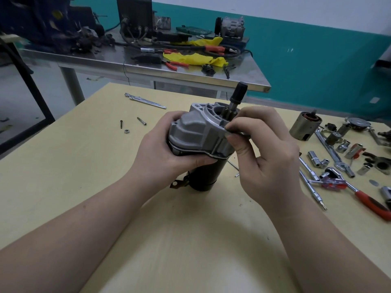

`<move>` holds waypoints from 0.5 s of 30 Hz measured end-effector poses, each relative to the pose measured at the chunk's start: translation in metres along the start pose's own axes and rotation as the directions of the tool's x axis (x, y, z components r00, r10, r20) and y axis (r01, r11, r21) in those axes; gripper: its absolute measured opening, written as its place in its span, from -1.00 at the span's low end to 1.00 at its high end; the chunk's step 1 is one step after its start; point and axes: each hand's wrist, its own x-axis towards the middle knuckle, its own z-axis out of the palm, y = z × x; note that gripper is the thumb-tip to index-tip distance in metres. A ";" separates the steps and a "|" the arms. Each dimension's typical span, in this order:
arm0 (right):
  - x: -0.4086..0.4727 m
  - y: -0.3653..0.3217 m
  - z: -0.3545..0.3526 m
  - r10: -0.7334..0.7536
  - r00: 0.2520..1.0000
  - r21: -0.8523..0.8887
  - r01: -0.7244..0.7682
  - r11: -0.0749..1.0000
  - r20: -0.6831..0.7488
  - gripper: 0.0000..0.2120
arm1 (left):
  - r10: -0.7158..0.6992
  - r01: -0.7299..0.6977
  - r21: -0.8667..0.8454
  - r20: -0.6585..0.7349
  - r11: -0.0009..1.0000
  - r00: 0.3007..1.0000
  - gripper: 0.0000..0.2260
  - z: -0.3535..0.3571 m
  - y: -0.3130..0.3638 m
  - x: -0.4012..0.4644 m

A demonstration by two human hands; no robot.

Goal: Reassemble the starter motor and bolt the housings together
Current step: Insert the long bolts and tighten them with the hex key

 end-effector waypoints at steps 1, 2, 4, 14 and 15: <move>0.000 0.000 0.000 -0.011 1.000 -0.006 0.011 1.000 0.010 -0.90 | 0.003 -0.003 -0.005 -0.005 1.000 1.000 -0.33 0.000 0.000 0.000; 0.000 -0.001 0.001 -0.018 1.000 -0.010 0.018 1.000 0.014 -0.89 | 0.007 -0.007 -0.008 -0.007 1.000 1.000 -0.34 0.000 0.000 0.000; -0.001 -0.002 0.001 -0.014 1.000 -0.009 0.014 1.000 0.009 -0.89 | 0.015 -0.015 -0.009 -0.005 1.000 1.000 -0.35 0.000 0.000 -0.001; -0.005 -0.012 0.006 0.034 0.998 0.064 -0.031 0.997 -0.044 -0.85 | -0.020 0.015 -0.121 -0.037 0.993 0.999 -0.44 0.003 0.001 0.002; -0.004 -0.014 0.007 0.037 0.998 0.052 -0.035 0.998 -0.050 -0.85 | -0.028 0.022 -0.117 -0.053 0.993 0.998 -0.46 0.004 0.000 0.002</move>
